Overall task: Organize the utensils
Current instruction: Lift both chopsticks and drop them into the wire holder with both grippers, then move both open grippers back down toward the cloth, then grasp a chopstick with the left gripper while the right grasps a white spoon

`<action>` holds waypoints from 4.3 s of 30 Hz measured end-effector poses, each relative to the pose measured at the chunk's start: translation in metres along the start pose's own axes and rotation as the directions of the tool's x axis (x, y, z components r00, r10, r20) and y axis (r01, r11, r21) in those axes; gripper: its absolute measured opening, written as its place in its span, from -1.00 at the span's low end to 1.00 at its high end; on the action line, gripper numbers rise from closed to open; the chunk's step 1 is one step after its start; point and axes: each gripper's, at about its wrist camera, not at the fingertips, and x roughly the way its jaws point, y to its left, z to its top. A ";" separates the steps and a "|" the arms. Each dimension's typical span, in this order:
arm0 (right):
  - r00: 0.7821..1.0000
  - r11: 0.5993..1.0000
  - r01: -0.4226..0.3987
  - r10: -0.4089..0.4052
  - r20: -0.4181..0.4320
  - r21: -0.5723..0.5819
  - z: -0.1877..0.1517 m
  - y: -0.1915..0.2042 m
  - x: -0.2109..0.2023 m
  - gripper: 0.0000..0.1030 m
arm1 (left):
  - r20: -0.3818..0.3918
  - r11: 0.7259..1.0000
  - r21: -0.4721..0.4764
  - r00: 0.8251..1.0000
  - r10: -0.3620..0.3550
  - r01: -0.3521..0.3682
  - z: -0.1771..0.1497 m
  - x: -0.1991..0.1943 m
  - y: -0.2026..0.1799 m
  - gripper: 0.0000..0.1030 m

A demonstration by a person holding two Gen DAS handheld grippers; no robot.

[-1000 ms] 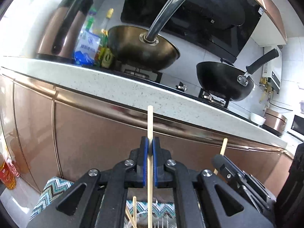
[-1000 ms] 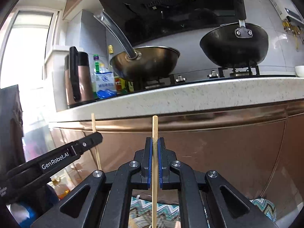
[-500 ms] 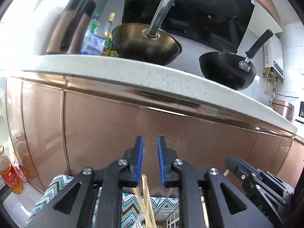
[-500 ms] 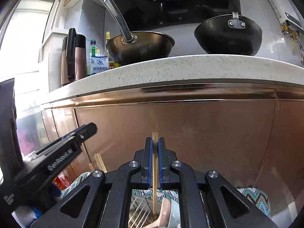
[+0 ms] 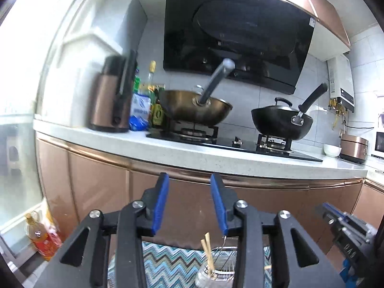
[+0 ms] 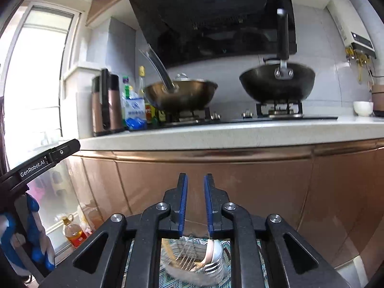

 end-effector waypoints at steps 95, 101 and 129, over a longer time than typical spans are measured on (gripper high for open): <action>0.523 0.905 -0.080 0.395 -0.755 0.418 -0.267 -0.071 0.000 -0.68 | -0.954 0.994 -0.083 0.295 -0.059 -0.067 -0.278 0.043 0.111 -0.73; 0.498 0.908 -0.092 0.398 -0.771 0.410 -0.266 -0.062 0.013 -0.70 | -0.958 0.995 -0.064 0.284 -0.041 -0.071 -0.280 0.050 0.102 -0.73; 0.725 0.961 -0.119 0.257 -0.640 0.251 -0.180 -0.034 -0.071 -0.90 | -0.789 0.984 -0.177 0.601 -0.130 -0.020 -0.173 -0.015 0.110 -0.91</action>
